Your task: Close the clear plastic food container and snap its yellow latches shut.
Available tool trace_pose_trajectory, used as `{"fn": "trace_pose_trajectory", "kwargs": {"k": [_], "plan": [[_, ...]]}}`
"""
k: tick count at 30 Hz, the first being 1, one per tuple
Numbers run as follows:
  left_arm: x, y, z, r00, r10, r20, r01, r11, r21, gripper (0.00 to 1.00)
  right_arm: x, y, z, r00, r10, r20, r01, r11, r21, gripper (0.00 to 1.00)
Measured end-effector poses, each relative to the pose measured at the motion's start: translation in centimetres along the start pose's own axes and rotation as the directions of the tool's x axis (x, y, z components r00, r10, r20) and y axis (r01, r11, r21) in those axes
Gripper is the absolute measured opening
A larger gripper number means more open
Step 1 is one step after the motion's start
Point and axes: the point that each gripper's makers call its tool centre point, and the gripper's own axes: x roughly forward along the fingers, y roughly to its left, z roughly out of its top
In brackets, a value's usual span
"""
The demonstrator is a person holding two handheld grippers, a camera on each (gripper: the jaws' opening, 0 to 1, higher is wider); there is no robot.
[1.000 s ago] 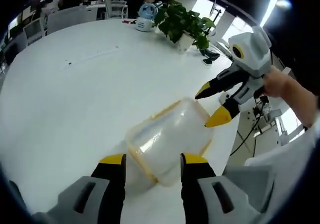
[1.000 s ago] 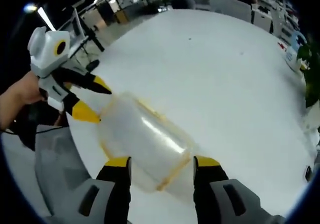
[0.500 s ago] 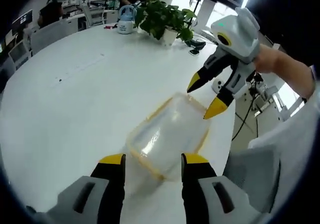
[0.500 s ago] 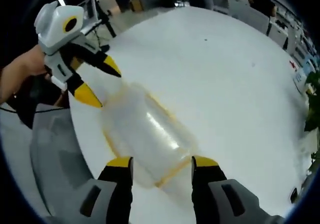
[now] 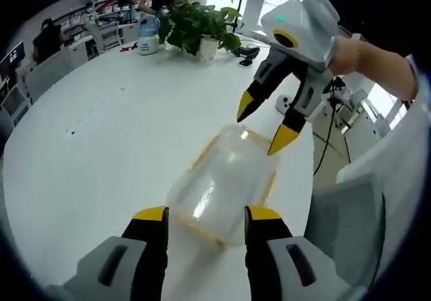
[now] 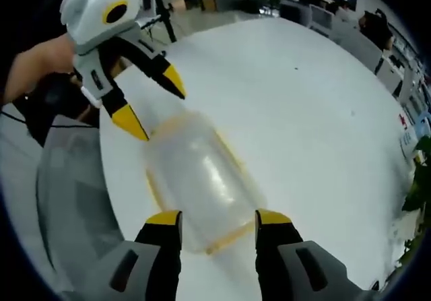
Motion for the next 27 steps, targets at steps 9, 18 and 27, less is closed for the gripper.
{"fn": "trace_pose_trajectory", "kwargs": {"k": [9, 18, 27], "plan": [[0.5, -0.7, 0.3, 1.000, -0.022, -0.008, 0.022, 0.996, 0.081, 0.44, 0.4, 0.5, 0.3, 1.000, 0.018, -0.002, -0.018, 0.997, -0.078, 0.39], [0.9, -1.0, 0.5, 0.999, -0.030, -0.024, 0.033, 0.992, 0.121, 0.43, 0.4, 0.9, 1.1, 1.000, 0.026, 0.017, -0.024, 0.991, -0.129, 0.36], [1.6, -1.7, 1.0, 0.998, -0.051, -0.022, 0.053, 0.986, 0.161, 0.40, 0.7, 1.1, 1.6, 0.999, 0.037, 0.027, -0.032, 0.986, -0.166, 0.33]]}}
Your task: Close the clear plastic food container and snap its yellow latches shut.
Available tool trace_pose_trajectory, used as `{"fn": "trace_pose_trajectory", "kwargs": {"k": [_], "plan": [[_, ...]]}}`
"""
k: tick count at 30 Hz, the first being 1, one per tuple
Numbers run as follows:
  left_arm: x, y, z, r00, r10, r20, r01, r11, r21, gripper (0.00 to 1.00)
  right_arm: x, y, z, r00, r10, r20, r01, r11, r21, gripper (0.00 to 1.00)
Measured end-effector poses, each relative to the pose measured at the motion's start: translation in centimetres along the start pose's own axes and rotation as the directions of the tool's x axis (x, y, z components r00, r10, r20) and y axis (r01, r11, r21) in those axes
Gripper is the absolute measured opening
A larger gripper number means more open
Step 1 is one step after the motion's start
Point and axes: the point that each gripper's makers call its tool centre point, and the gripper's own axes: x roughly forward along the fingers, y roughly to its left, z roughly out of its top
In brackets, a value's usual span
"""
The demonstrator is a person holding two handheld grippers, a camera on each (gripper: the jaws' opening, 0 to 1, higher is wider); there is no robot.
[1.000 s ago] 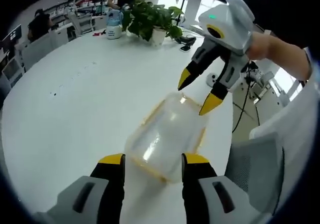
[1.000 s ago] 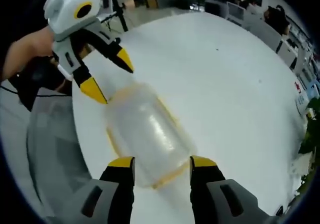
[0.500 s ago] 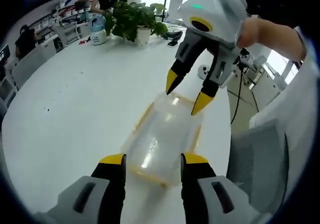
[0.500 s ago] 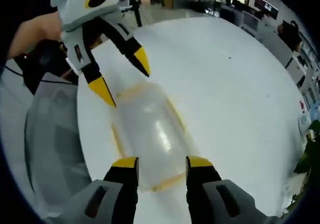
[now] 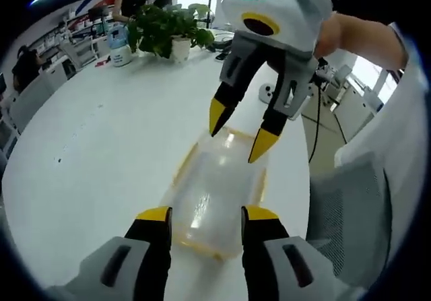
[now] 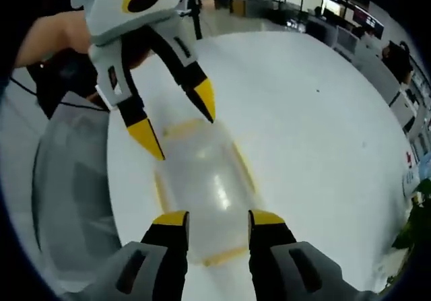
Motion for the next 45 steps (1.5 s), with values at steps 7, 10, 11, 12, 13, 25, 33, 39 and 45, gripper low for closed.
{"fn": "trace_pose_trajectory", "kwargs": {"k": [7, 10, 11, 12, 13, 25, 33, 39, 45], "plan": [[0.7, -0.6, 0.4, 1.000, -0.009, -0.001, 0.009, 1.000, 0.010, 0.39, 0.6, 0.7, 0.7, 1.000, 0.020, 0.014, -0.020, 0.999, -0.046, 0.36], [1.1, -0.7, 0.5, 1.000, -0.015, -0.001, 0.015, 1.000, 0.011, 0.39, 0.9, 0.7, 1.1, 0.999, 0.021, 0.026, -0.020, 0.999, -0.041, 0.36], [1.1, -0.8, 0.6, 1.000, -0.016, -0.001, 0.016, 1.000, 0.012, 0.39, 1.0, 0.8, 1.2, 0.999, 0.026, 0.030, -0.024, 0.999, -0.043, 0.36], [1.1, -0.9, 0.7, 1.000, -0.016, -0.001, 0.016, 1.000, 0.012, 0.39, 1.1, 0.9, 1.3, 0.999, 0.026, 0.029, -0.024, 0.998, -0.050, 0.36], [1.2, -0.9, 0.8, 1.000, -0.016, 0.001, 0.016, 1.000, 0.012, 0.39, 1.2, 0.9, 1.3, 0.999, 0.026, 0.024, -0.024, 0.998, -0.059, 0.36], [1.9, -1.4, 1.1, 0.999, -0.033, -0.005, 0.033, 0.999, 0.032, 0.38, 1.6, 1.3, 2.1, 0.999, 0.043, 0.034, -0.040, 0.996, -0.078, 0.35], [2.2, -1.6, 0.4, 0.999, -0.028, -0.029, 0.029, 0.999, 0.045, 0.38, 2.1, 0.7, 1.9, 0.999, 0.040, 0.031, -0.037, 0.997, -0.074, 0.34], [2.4, -1.4, 0.2, 1.000, -0.019, -0.020, 0.019, 1.000, 0.017, 0.38, 2.2, 0.5, 2.0, 0.999, 0.035, 0.036, -0.032, 0.997, -0.074, 0.34], [2.4, -1.5, 0.4, 1.000, -0.018, -0.005, 0.018, 1.000, -0.007, 0.38, 2.2, 0.0, 2.4, 0.999, 0.017, 0.043, -0.014, 0.997, -0.079, 0.34]]}}
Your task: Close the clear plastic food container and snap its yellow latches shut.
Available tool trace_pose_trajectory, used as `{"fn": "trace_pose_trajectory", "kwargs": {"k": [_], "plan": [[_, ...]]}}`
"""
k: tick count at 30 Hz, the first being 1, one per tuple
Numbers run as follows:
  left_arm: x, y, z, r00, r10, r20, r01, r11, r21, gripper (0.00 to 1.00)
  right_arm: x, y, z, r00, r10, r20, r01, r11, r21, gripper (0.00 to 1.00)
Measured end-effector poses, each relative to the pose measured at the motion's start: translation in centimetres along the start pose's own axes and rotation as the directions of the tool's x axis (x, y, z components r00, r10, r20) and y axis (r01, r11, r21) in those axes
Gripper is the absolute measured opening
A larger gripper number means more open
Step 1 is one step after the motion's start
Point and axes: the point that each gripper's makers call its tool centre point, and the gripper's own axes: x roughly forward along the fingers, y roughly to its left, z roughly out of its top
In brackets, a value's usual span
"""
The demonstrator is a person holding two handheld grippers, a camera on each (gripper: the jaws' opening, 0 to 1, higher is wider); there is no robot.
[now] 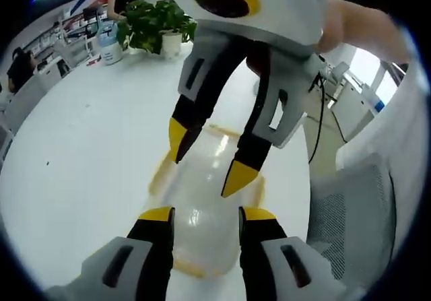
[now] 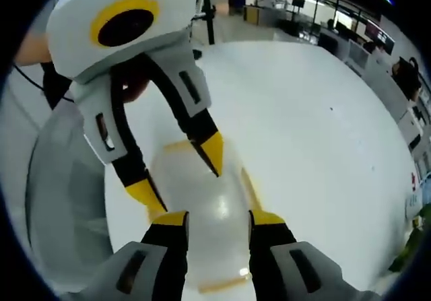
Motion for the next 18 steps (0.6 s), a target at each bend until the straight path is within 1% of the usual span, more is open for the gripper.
{"fn": "trace_pose_trajectory", "kwargs": {"k": [4, 12, 18], "plan": [[0.0, -0.3, -0.1, 1.000, -0.001, 0.007, 0.001, 1.000, -0.004, 0.38, 0.1, -0.1, 0.1, 1.000, 0.002, -0.001, -0.002, 1.000, -0.001, 0.34], [-0.1, -1.1, -0.3, 1.000, -0.003, -0.005, 0.003, 1.000, 0.010, 0.39, 0.4, -0.5, 0.6, 1.000, -0.001, 0.007, 0.001, 1.000, -0.005, 0.35], [0.1, -1.5, -0.1, 1.000, -0.004, 0.004, 0.004, 1.000, -0.015, 0.39, 0.5, -1.0, 0.9, 1.000, -0.004, 0.010, 0.004, 1.000, -0.002, 0.36]]}}
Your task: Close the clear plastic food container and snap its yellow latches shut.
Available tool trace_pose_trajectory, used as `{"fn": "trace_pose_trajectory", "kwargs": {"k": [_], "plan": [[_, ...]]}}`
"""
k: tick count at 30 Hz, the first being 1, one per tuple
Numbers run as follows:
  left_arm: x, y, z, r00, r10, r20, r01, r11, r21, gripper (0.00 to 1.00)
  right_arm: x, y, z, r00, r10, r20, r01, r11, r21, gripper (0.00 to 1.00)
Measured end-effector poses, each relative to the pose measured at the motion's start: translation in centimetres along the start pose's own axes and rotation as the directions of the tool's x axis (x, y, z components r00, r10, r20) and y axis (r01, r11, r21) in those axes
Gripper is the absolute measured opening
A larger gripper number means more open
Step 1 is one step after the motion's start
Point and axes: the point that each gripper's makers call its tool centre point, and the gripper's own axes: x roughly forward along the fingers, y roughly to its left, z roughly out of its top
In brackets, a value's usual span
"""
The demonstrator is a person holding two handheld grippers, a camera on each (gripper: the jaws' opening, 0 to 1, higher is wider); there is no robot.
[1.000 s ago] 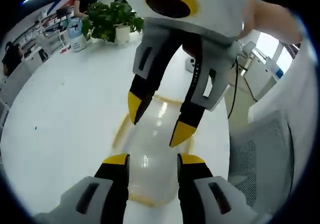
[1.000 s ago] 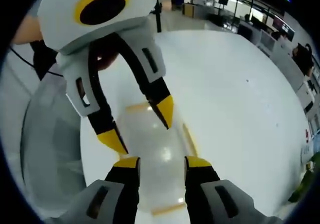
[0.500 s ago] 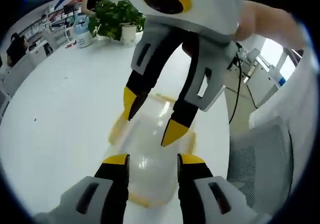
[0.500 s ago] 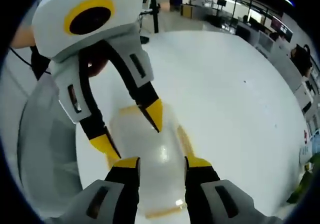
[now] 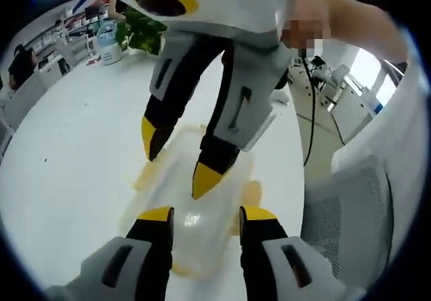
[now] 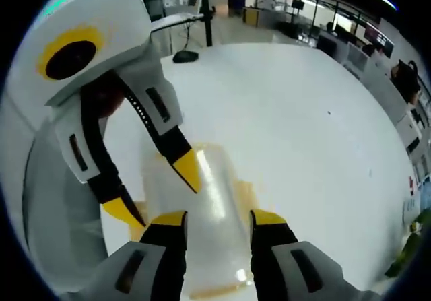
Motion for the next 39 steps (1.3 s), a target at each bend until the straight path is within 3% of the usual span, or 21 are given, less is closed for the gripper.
{"fn": "trace_pose_trajectory", "kwargs": {"k": [9, 17, 25, 39], "plan": [[0.2, -1.0, -0.1, 1.000, 0.013, 0.010, -0.013, 1.000, 0.010, 0.43, 0.5, -0.5, 0.0, 1.000, 0.010, -0.002, -0.010, 1.000, 0.002, 0.38], [0.4, -1.2, -0.2, 0.998, 0.060, 0.015, -0.060, 0.998, 0.034, 0.46, 1.1, -0.7, 0.1, 0.999, 0.040, -0.007, -0.040, 0.999, 0.014, 0.39], [0.8, -1.3, -0.7, 0.991, 0.135, -0.012, -0.131, 0.979, 0.158, 0.45, 1.3, -0.6, 0.0, 0.997, 0.076, -0.010, -0.075, 0.997, 0.030, 0.39], [1.0, -1.1, -0.9, 0.981, 0.194, 0.002, -0.191, 0.962, 0.196, 0.44, 1.6, -0.3, 0.0, 0.989, 0.126, -0.075, -0.125, 0.992, 0.027, 0.38]]}}
